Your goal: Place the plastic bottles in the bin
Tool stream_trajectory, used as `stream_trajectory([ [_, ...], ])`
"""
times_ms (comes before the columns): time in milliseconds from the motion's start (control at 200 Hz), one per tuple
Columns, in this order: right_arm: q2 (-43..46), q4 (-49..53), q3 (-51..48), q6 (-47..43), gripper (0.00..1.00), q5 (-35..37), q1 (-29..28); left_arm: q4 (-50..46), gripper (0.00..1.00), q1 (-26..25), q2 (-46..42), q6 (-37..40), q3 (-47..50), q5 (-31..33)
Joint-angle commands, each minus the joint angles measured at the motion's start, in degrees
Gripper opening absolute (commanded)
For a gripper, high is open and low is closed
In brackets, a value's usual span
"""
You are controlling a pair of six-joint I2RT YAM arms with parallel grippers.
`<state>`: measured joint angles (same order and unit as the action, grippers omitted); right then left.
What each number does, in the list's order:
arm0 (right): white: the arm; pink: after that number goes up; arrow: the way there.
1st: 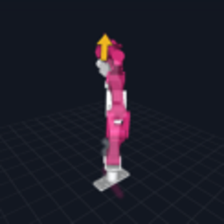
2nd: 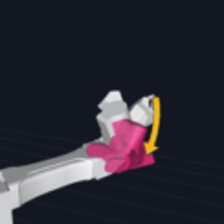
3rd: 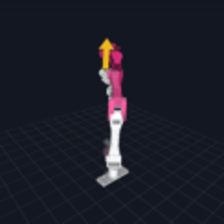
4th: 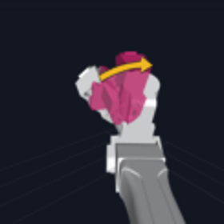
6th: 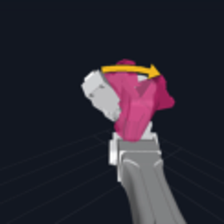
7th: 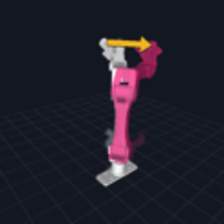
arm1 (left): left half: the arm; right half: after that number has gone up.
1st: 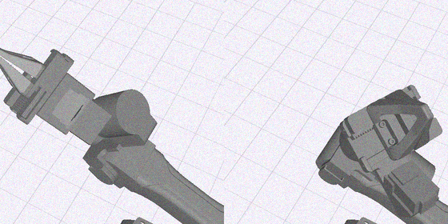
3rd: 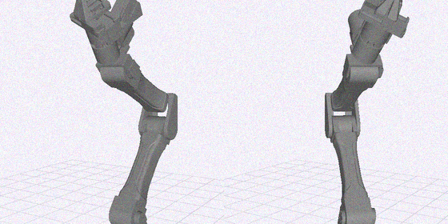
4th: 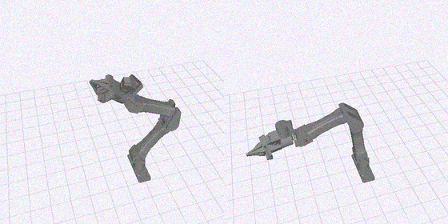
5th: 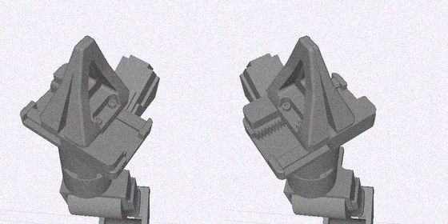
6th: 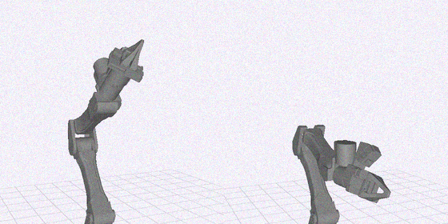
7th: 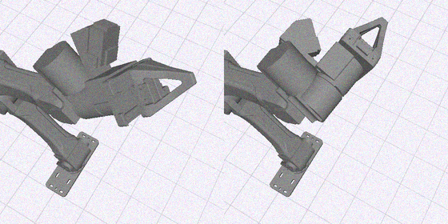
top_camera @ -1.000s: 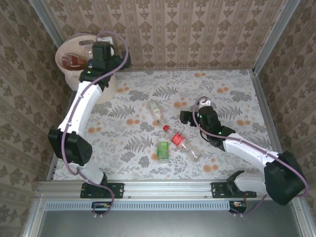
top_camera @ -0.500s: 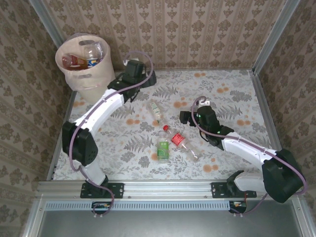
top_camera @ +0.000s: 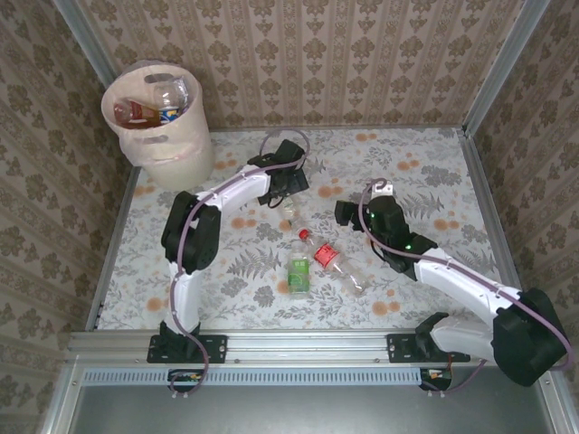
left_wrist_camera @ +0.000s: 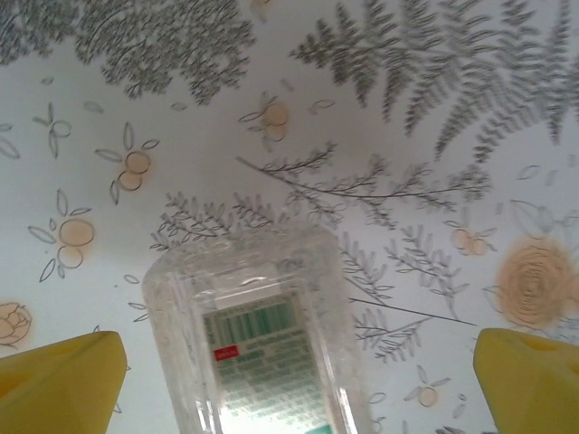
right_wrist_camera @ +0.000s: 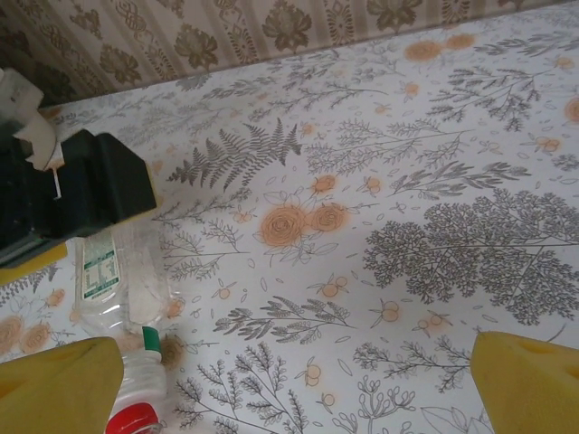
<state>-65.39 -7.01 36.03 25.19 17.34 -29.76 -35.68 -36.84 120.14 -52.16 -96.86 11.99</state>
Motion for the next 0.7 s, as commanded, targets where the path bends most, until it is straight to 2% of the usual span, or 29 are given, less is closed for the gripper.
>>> stream_trajectory([
  [0,2.0,2.2,-1.6,-1.4,1.0,3.0,-0.3,-3.4,0.99,-0.2,1.9,-4.1,-1.8,2.0],
  [110,3.1,2.5,-2.2,-1.6,1.0,3.4,-0.3,-2.9,0.95,-0.2,3.9,-4.7,-2.1,1.3],
  [325,4.6,4.2,-2.5,-1.7,1.0,4.0,-0.3,-1.1,0.81,0.1,5.4,-5.8,-0.8,0.6],
  [435,5.0,4.7,-2.5,-1.8,1.0,4.1,-0.3,0.7,0.65,0.5,4.3,-5.6,1.0,0.8],
  [490,5.0,4.7,-2.5,-1.8,1.0,4.1,-0.3,2.6,0.61,0.9,3.2,-5.3,2.6,0.9],
  [695,4.0,4.2,-1.8,-1.7,1.0,3.5,-0.3,6.6,0.56,3.8,-2.2,1.2,6.1,-1.1],
])
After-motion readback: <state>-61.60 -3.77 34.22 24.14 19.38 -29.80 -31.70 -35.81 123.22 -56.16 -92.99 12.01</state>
